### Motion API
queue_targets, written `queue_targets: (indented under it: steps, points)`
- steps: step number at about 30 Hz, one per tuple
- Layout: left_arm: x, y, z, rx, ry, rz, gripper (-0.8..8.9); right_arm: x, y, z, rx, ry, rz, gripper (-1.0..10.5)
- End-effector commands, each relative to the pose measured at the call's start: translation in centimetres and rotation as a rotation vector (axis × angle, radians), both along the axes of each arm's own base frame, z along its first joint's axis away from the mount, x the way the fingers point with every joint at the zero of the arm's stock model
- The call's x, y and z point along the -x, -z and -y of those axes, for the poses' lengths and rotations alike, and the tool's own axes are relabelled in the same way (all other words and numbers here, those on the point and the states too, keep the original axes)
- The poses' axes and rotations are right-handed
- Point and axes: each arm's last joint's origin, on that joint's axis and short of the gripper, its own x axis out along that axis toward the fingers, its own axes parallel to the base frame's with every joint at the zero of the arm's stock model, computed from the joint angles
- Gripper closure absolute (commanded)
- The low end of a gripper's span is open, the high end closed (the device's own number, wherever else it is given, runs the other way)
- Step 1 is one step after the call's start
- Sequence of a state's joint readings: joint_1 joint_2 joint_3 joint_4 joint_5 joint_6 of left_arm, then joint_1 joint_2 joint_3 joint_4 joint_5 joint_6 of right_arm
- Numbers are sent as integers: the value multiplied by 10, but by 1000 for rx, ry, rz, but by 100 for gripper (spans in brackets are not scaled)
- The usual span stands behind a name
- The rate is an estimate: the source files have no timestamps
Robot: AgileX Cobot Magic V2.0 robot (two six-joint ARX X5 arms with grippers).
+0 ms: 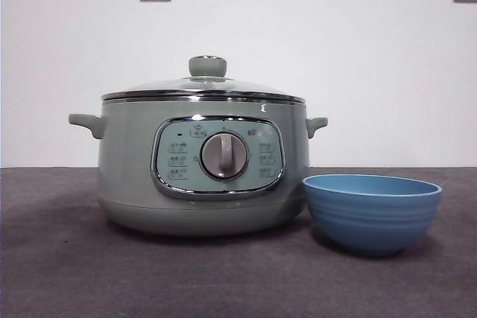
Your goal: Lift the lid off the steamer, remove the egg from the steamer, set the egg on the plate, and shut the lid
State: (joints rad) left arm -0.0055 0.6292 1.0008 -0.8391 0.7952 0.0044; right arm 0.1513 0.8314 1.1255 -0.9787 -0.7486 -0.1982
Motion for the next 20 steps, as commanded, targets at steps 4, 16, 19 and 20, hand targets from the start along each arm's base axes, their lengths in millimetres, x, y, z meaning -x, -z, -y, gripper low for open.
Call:
queue_targets:
  steps: [4,16,19,20]
  points:
    - [-32,-1,10,1,64,17,283,0,0,0,-5,0,1,379]
    - [-112,3,69,-131,43,89,284,-9,4,-2,0,1,-35,380]
    - [-134,5,88,-185,33,109,284,-12,5,-2,2,1,-45,379]
    - [-141,6,94,-199,31,112,284,-12,5,-2,2,1,-47,380]
